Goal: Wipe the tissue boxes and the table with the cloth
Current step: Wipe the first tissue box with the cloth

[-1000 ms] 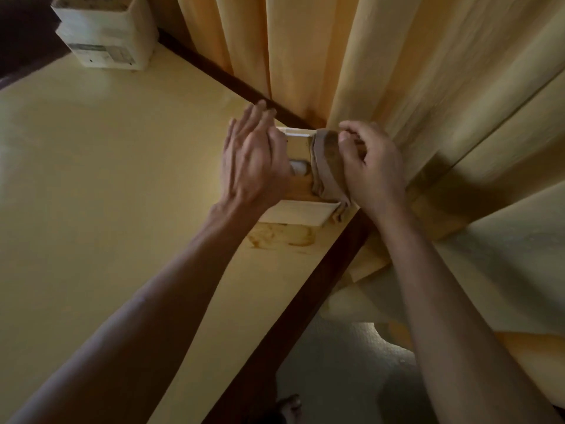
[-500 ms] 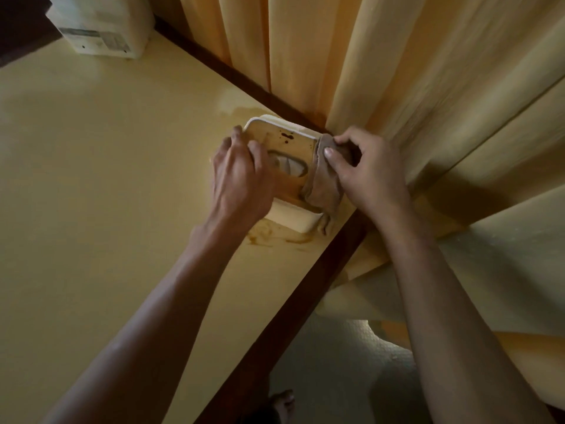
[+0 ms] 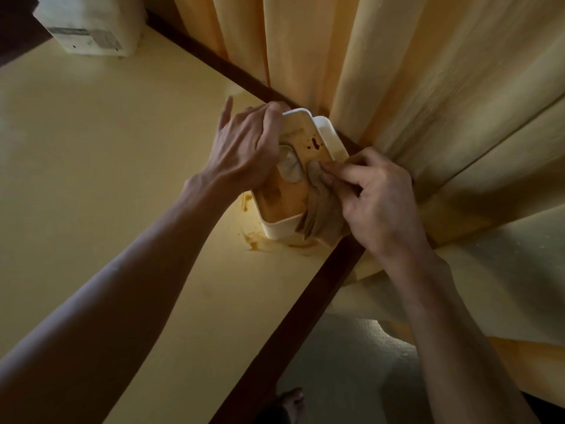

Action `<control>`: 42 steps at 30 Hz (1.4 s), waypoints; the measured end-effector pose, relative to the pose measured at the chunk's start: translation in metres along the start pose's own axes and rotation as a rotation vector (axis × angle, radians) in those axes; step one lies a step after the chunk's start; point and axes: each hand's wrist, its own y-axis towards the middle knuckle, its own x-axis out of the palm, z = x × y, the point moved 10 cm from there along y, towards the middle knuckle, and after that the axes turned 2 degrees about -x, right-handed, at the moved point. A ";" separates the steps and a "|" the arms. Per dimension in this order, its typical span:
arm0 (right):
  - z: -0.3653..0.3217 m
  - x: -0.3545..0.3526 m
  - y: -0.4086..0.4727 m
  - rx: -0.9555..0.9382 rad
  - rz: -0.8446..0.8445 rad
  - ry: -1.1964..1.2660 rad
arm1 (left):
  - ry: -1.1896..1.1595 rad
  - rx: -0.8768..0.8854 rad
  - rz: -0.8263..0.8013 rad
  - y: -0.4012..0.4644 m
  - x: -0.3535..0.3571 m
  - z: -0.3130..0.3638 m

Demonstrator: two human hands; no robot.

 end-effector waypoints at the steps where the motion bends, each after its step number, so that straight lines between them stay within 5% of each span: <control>1: -0.001 0.001 0.002 -0.019 -0.004 -0.011 | 0.008 0.024 -0.025 0.002 0.003 0.003; 8: -0.030 -0.012 -0.010 -0.162 0.188 -0.276 | -0.021 0.134 -0.019 0.018 0.003 0.016; 12: -0.040 0.017 -0.044 -0.114 0.053 -0.255 | -0.048 0.024 0.131 0.001 -0.010 0.019; 17: -0.040 0.029 -0.065 -0.053 -0.009 -0.331 | 0.031 -0.096 0.075 -0.013 0.018 0.018; 22: -0.038 0.026 -0.062 -0.029 -0.075 -0.300 | 0.057 -0.063 0.172 -0.017 0.014 0.022; 30: -0.028 0.026 -0.040 0.002 -0.063 -0.178 | -0.030 -0.079 0.115 -0.010 0.017 0.015; 42: -0.004 0.055 0.041 0.070 -0.290 -0.265 | -0.128 -0.068 0.100 -0.012 0.016 0.013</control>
